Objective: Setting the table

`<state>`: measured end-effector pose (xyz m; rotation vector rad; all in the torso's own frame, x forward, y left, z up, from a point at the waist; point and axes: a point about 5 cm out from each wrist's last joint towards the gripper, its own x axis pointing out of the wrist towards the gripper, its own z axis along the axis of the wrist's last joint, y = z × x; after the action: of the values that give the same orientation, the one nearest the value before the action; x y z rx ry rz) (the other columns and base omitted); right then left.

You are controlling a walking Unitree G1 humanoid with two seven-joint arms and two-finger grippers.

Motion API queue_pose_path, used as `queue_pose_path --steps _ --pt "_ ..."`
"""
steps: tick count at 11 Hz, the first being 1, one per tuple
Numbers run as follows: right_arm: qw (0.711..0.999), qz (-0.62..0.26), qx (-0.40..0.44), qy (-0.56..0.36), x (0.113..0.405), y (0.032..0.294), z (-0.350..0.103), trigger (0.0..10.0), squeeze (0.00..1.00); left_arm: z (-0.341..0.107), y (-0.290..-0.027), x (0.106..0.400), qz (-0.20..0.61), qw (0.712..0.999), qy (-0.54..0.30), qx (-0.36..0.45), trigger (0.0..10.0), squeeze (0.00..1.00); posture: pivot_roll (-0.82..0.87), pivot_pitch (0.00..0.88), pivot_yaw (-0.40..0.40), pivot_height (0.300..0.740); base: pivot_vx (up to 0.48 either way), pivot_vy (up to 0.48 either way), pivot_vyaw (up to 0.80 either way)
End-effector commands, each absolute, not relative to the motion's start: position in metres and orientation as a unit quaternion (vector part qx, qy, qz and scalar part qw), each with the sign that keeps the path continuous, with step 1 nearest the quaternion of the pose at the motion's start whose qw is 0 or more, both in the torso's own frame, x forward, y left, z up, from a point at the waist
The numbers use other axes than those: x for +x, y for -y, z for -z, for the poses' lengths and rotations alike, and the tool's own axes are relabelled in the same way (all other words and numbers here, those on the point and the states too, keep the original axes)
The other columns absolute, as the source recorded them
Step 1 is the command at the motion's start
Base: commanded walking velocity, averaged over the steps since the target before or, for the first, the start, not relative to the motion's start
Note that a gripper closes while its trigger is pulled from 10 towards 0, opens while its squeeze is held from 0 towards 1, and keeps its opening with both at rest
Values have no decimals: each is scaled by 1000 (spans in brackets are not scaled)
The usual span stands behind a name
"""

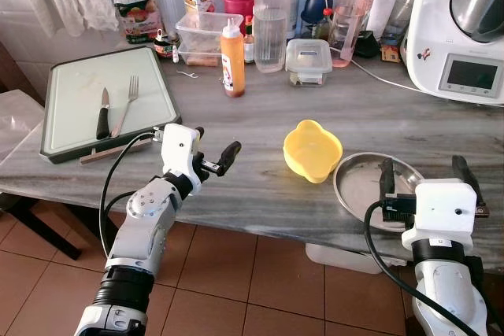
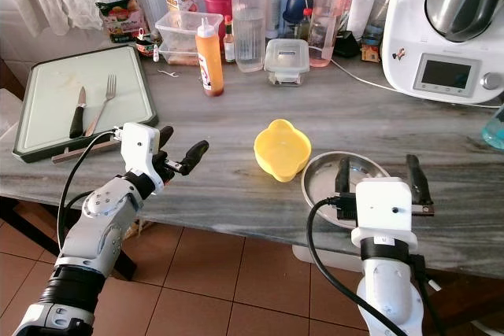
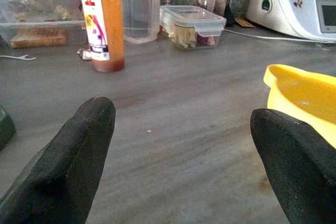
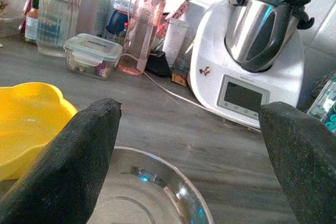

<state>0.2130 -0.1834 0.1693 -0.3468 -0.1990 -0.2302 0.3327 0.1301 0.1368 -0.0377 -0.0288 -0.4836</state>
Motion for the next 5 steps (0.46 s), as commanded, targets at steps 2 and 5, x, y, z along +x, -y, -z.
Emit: queue_pose_path --steps 2,5 --pt "974 112 -169 99 215 183 -169 10000 0 -139 -129 337 247 969 8 -13 10000 0 33 81 29 740 0 0 0" --pt "975 108 -166 101 216 182 -170 10000 0 -141 -128 340 246 969 5 -22 10000 0 30 77 28 740 0 0 0"
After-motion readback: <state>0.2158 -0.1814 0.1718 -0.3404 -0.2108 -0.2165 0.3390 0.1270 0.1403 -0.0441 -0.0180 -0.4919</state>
